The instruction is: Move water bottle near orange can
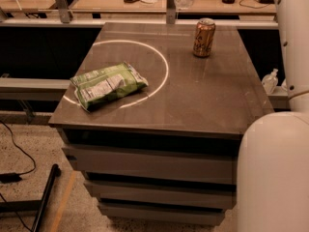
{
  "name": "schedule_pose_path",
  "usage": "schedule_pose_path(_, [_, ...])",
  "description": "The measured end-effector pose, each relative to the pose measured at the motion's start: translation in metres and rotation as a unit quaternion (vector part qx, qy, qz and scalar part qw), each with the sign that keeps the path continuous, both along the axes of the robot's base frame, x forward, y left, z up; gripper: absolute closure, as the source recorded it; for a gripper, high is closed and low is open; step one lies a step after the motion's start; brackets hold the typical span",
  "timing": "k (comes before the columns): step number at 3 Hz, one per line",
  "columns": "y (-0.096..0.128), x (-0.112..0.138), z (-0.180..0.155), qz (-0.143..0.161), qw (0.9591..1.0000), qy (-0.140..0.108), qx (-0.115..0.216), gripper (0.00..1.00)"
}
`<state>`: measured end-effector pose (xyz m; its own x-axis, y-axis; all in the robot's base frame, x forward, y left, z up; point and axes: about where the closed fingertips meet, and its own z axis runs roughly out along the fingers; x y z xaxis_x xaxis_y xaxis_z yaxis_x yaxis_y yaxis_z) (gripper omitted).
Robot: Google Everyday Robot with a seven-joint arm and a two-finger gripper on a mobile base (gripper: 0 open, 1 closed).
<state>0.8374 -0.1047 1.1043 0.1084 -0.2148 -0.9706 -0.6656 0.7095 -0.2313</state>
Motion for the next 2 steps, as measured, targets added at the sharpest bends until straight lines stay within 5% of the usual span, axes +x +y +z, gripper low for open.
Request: schedule_pose_path(2, [-0.05,-0.011,-0.012,-0.043,0.9991,0.002,0.004,1.0])
